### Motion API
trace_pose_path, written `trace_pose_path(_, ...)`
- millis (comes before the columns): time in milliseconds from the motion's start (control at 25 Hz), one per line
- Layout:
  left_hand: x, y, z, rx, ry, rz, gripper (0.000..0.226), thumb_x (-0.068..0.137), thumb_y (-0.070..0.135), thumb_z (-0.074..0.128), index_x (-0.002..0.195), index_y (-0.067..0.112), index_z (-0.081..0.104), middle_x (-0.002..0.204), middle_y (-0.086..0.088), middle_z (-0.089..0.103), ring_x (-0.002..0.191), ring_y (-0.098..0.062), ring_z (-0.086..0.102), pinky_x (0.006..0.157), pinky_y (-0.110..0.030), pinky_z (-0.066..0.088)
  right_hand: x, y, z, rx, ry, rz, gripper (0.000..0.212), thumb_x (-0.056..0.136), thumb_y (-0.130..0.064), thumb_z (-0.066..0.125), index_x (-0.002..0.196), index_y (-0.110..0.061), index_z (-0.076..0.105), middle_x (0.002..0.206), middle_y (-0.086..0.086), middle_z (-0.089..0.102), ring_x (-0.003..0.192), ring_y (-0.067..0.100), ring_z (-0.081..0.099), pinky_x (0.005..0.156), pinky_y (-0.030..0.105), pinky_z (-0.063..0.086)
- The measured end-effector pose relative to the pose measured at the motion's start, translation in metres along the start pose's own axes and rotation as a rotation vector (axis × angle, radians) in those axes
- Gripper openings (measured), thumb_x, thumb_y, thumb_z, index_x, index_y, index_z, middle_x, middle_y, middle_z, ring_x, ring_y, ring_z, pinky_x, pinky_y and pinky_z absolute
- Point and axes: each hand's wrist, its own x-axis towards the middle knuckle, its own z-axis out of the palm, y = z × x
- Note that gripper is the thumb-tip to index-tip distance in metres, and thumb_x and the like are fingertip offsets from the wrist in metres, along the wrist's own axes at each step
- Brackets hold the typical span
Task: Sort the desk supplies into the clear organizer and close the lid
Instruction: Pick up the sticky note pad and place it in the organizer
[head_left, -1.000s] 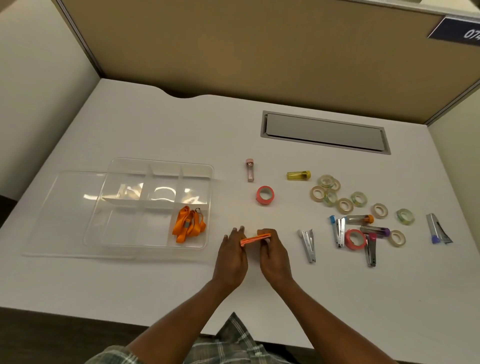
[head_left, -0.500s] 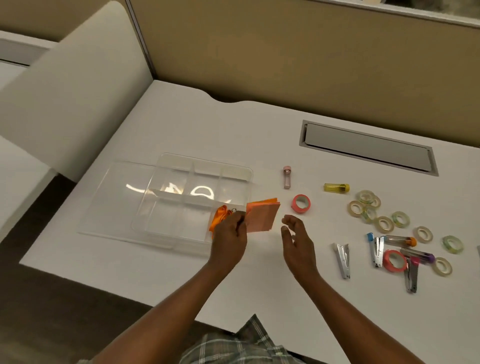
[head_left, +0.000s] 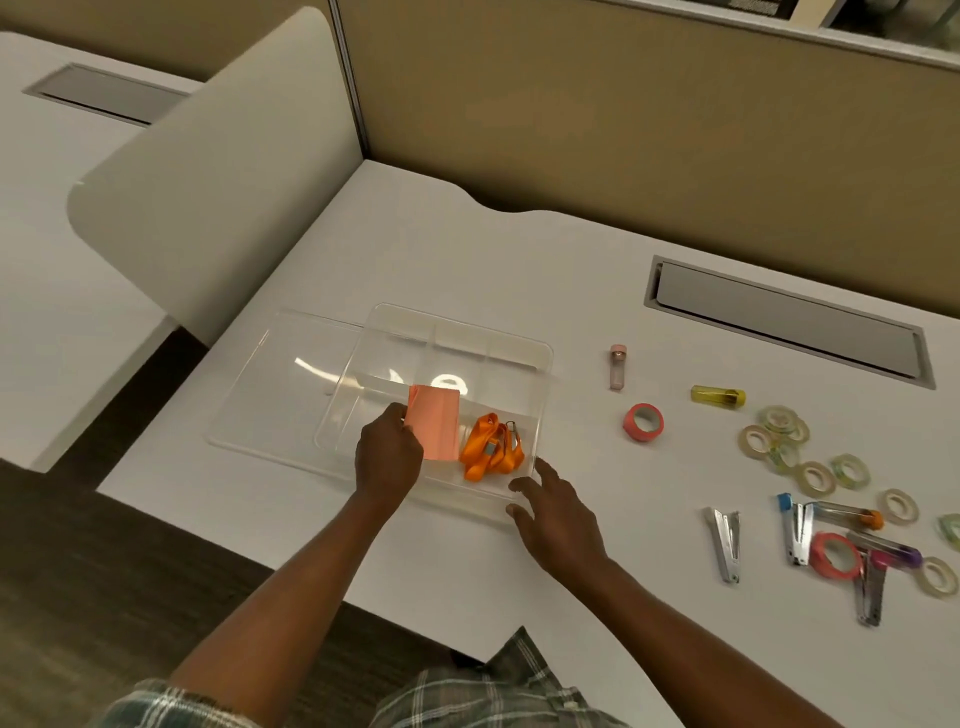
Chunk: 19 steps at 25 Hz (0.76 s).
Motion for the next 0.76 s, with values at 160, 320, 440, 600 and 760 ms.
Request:
trace_pose_path(160, -0.001, 0.004, 0.005, 0.092, -0.016, 0.013, 0.02, 0.095, 0.008, 0.05, 0.109, 0.004, 0.063, 0.097, -0.018, 0.07, 0.088, -0.038, 0.068, 0.076, -0.042, 0.055, 0.0, 0.0, 0.001, 0.052, 0.029, 0.014, 0.027, 0.099, -0.04, 0.05, 0.124, -0.031, 0.059, 0.132, -0.009, 0.061, 0.115, 0.015, 0.058, 0.088, 0.03, 0.049)
trace_pose_path(320, -0.008, 0.005, 0.015, 0.161, -0.083, 0.058, 0.02, 0.094, 0.012, 0.053, 0.111, 0.006, 0.062, 0.1, -0.016, 0.071, 0.089, -0.034, 0.069, 0.075, -0.038, 0.054, -0.007, 0.007, 0.002, 0.048, 0.058, 0.04, 0.028, 0.099, -0.042, 0.051, 0.123, -0.031, 0.06, 0.128, -0.01, 0.063, 0.114, 0.013, 0.059, 0.088, 0.03, 0.05)
trace_pose_path(440, -0.019, 0.007, 0.028, 0.152, -0.168, 0.083, 0.02, 0.094, 0.011, 0.053, 0.111, 0.006, 0.063, 0.103, -0.016, 0.07, 0.09, -0.033, 0.068, 0.075, -0.037, 0.054, -0.015, 0.016, 0.001, 0.05, 0.077, 0.075, 0.03, 0.098, -0.043, 0.052, 0.123, -0.03, 0.061, 0.128, -0.009, 0.064, 0.115, 0.013, 0.058, 0.088, 0.028, 0.049)
trace_pose_path(600, -0.025, 0.014, 0.043, 0.105, -0.244, 0.068, 0.027, 0.095, 0.014, 0.057, 0.12, 0.006, 0.06, 0.114, -0.016, 0.068, 0.1, -0.033, 0.067, 0.085, -0.04, 0.055, -0.026, 0.028, 0.0, 0.056, 0.1, 0.095, 0.03, 0.097, -0.044, 0.054, 0.122, -0.028, 0.063, 0.126, -0.008, 0.065, 0.114, 0.012, 0.059, 0.088, 0.027, 0.049)
trace_pose_path(760, -0.03, 0.026, 0.056, 0.15, -0.301, 0.119, 0.043, 0.095, 0.021, 0.059, 0.135, 0.01, 0.047, 0.125, -0.016, 0.063, 0.107, -0.033, 0.065, 0.091, -0.044, 0.055, -0.041, 0.04, -0.003, 0.044, 0.119, 0.116, 0.031, 0.097, -0.046, 0.054, 0.121, -0.029, 0.063, 0.124, -0.01, 0.065, 0.114, 0.011, 0.058, 0.086, 0.025, 0.048)
